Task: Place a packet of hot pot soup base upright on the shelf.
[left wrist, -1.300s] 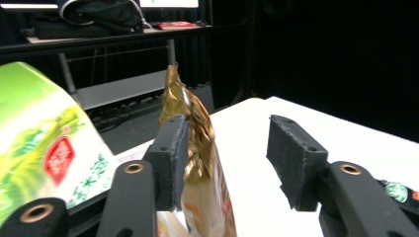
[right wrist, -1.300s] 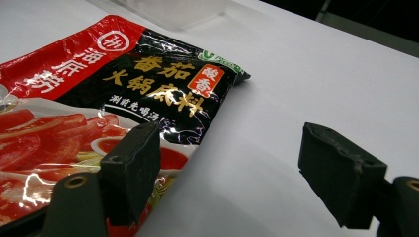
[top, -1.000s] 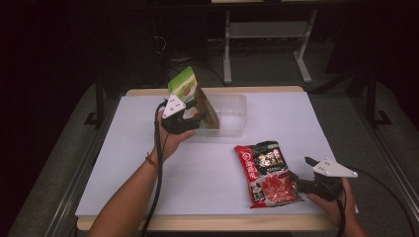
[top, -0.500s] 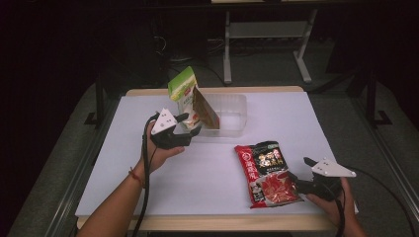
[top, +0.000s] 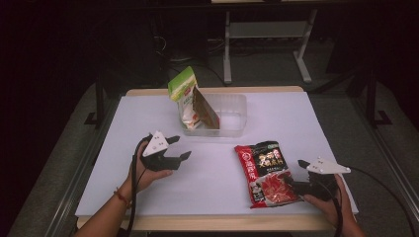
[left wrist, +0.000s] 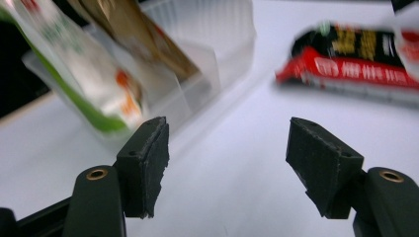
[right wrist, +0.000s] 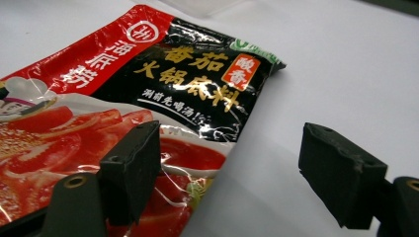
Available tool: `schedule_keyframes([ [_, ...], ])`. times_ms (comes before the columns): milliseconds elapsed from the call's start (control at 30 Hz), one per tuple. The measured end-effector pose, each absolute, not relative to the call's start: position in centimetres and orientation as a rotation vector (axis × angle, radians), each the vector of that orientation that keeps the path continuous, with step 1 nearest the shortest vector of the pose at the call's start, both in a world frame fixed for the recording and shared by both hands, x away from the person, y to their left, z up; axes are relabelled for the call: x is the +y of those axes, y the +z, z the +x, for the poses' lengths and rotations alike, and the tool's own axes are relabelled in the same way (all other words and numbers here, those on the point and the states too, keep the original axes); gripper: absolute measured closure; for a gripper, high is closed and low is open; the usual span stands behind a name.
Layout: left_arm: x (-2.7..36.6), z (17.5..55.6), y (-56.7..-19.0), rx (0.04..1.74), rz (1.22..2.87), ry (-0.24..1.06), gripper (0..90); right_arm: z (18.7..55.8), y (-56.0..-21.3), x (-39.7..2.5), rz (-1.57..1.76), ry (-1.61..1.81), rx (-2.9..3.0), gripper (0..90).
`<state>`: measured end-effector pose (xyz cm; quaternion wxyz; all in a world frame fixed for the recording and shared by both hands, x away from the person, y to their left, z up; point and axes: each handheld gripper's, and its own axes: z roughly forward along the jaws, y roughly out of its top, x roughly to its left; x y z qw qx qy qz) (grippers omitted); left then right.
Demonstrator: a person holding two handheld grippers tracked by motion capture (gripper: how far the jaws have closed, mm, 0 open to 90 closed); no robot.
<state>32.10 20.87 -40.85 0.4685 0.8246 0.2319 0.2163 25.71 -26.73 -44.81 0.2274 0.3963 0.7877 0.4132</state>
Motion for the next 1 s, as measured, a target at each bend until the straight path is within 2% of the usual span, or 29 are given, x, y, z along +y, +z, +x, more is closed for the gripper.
schedule_keyframes([
  [367,22.3,29.1,-43.6,0.552,2.117,0.463,28.5,26.6,-44.7,-25.7,1.168,1.177,2.343,19.6],
  [733,21.6,29.0,-44.0,0.547,2.114,0.4,26.7,27.9,-45.3,-25.1,1.297,1.212,2.478,14.8],
  [900,21.3,28.9,-43.9,0.533,2.118,0.386,26.6,28.1,-45.2,-24.0,1.29,1.174,2.515,9.1],
  [1000,21.3,29.0,-43.9,0.536,2.109,0.363,26.6,28.0,-45.2,-23.2,1.297,1.159,2.509,9.1],
])
